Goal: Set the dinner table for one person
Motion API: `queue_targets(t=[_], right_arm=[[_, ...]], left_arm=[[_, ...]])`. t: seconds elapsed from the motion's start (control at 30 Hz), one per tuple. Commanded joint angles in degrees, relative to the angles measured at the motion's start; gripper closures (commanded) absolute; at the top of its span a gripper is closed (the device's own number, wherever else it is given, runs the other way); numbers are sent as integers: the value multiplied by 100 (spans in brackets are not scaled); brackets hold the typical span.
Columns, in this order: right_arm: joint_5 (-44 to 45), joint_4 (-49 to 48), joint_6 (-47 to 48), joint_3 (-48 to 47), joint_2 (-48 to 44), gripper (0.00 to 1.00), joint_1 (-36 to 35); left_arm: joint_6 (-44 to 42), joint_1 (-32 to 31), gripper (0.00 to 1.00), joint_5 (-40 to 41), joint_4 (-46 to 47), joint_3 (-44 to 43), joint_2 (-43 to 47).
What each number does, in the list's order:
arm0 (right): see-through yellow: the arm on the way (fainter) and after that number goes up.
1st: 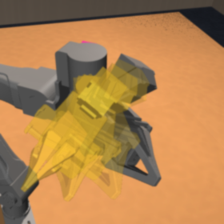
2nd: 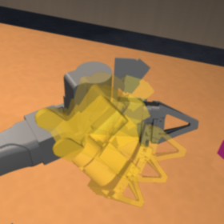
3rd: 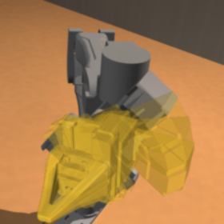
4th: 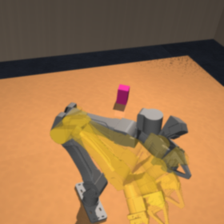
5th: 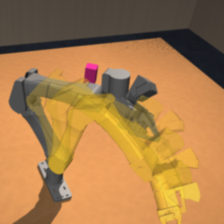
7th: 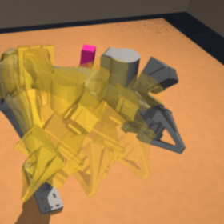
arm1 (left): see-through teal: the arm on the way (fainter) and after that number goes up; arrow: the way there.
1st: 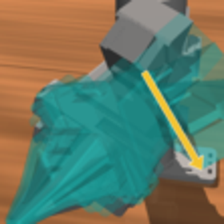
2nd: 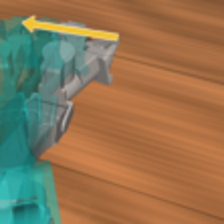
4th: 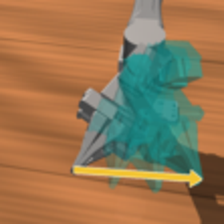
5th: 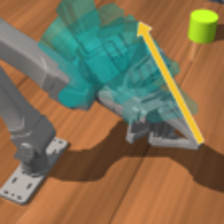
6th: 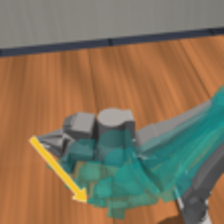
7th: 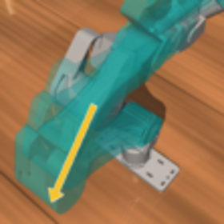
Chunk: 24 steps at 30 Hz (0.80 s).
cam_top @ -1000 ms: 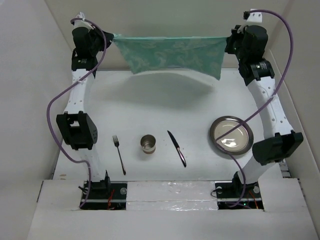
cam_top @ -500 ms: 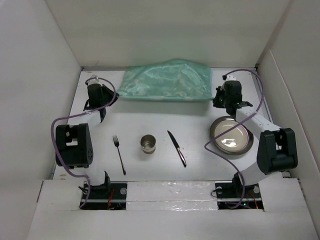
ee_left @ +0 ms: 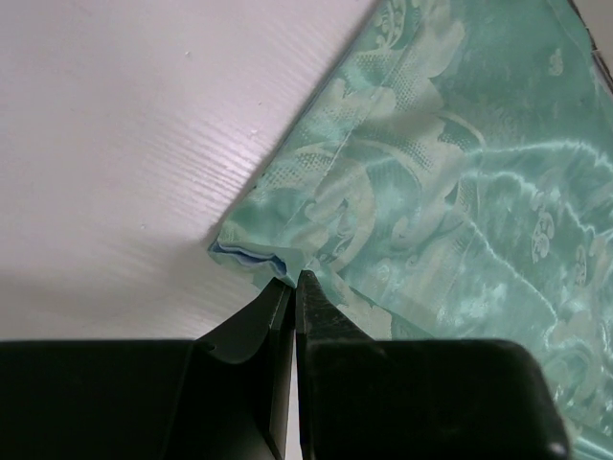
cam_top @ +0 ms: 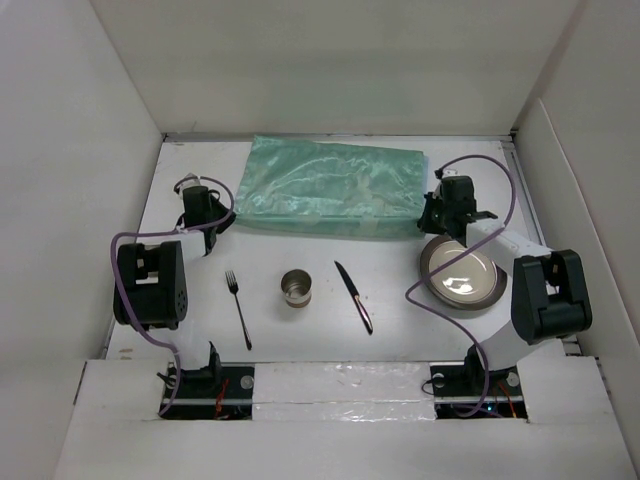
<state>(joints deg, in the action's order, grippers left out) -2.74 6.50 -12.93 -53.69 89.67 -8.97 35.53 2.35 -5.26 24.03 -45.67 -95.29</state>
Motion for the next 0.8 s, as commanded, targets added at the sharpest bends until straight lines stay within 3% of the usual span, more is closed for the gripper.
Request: queue_targets(t=[0.0, 0.1, 0.2, 0.27, 0.3, 0.33, 0.37, 0.43, 0.53, 0.63, 0.77], right_arm=[[28, 158, -17, 87, -160, 98, 45], [125, 176, -69, 227, -291, 88, 45], [125, 167, -148, 263, -704, 64, 45], [73, 176, -183, 219, -783, 56, 123], [-93, 176, -201, 97, -784, 52, 228], [-225, 150, -227, 17, -741, 46, 281], [-366, 132, -297, -62, -601, 45, 334], [-639, 53, -368, -403, -320, 39, 404], [-684, -9, -631, -991, 436, 33, 405], [-631, 122, -930, -1572, 1279, 29, 510], [-797, 448, -1439, -2714, 2281, 28, 615]], left_arm=[[129, 55, 100, 341, -29, 137, 343], [436, 55, 100, 446, -170, 356, 712], [752, 55, 100, 464, -302, 550, 1282], [920, 55, 93, 473, -442, 612, 1442], [999, 55, 87, 664, -678, 595, 1495], [1087, 55, 64, 736, -828, 577, 1582], [1244, 55, 52, 815, -934, 577, 1627], [1342, 55, 36, 807, -953, 656, 1889], [1615, 55, 30, 833, -673, 936, 2564], [1729, 55, 33, 641, -303, 1183, 3320], [1511, -33, 37, -342, -232, 982, 4069]])
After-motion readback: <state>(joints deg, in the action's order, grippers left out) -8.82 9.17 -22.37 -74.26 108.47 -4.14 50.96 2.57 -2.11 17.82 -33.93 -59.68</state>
